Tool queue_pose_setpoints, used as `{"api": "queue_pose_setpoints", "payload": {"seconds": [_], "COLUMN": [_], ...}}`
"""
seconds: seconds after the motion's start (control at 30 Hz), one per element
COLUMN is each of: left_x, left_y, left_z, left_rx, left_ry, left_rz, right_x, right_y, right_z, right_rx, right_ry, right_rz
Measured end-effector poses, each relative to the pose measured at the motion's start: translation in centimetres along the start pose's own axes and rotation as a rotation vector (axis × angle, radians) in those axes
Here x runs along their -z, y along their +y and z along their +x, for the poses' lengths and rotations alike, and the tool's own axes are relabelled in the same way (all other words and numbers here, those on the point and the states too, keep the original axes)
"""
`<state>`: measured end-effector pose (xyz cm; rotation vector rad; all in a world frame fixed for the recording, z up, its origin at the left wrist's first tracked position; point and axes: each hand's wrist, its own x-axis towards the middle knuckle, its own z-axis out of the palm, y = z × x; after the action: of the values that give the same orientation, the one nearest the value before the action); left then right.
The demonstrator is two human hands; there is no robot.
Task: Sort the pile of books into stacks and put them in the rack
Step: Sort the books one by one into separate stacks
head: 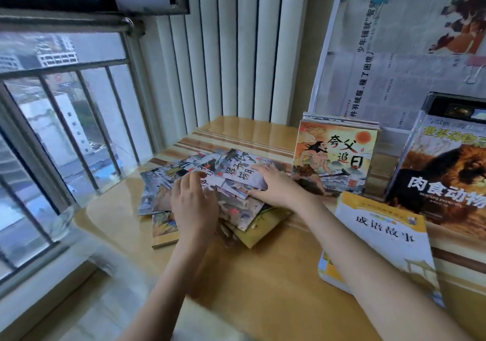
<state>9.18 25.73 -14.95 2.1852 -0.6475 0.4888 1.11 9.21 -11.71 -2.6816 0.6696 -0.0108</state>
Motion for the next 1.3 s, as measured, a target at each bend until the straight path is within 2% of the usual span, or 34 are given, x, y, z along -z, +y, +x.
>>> {"api": "queue_pose_setpoints", "payload": {"seconds": [0.1,0.17,0.33,0.5,0.67,0.73,0.8,0.87,1.0,1.1,1.17,1.23,1.3], "left_x": [0.5,0.5,0.3,-0.3,-0.2,-0.4,-0.8,-1.0,-0.7,-0.5,-0.6,-1.0,-1.8], "left_y": [-1.9,-2.2,-1.5,-2.1,-0.1,1.1,2.2,3.7,6.5,5.5,3.8,3.2,3.3], "left_z": [-1.3,-1.6,-1.8,-1.7,-1.9,-1.2,-0.1,0.8,2.0,3.4,4.2,4.5,4.3], "left_rx": [0.079,0.082,0.052,-0.016,-0.063,0.009,0.140,0.286,0.505,0.768,0.837,0.801,0.776], "left_ry": [0.082,0.087,0.102,0.068,-0.080,-0.142,-0.208,-0.299,-0.553,-0.481,-0.482,-0.553,-0.511], "left_rz": [0.011,-0.015,-0.036,-0.025,-0.302,-0.497,-0.803,-0.990,-1.086,-1.339,-1.367,-1.194,-0.903], "right_x": [-1.4,-2.0,-2.0,-1.5,-1.7,-1.8,-1.9,-1.8,-1.3,-2.0,-2.4,-2.6,-2.7], "right_y": [0.3,0.1,-1.2,-0.6,-0.1,-0.3,-0.3,-0.1,0.2,0.5,0.5,0.5,0.7], "right_z": [1.3,1.0,0.7,0.8,0.5,0.6,0.7,0.7,0.6,0.7,0.9,1.6,2.0], "right_rx": [-0.027,-0.010,0.129,0.115,0.160,0.177,0.175,0.163,0.127,0.133,0.134,0.102,0.077], "right_ry": [-0.044,0.026,0.186,0.388,0.563,0.592,0.616,0.654,0.633,0.522,0.412,0.358,0.308], "right_rz": [0.018,-0.019,-0.342,-0.275,-0.092,-0.035,0.029,0.113,0.220,0.319,0.373,0.338,0.323]}}
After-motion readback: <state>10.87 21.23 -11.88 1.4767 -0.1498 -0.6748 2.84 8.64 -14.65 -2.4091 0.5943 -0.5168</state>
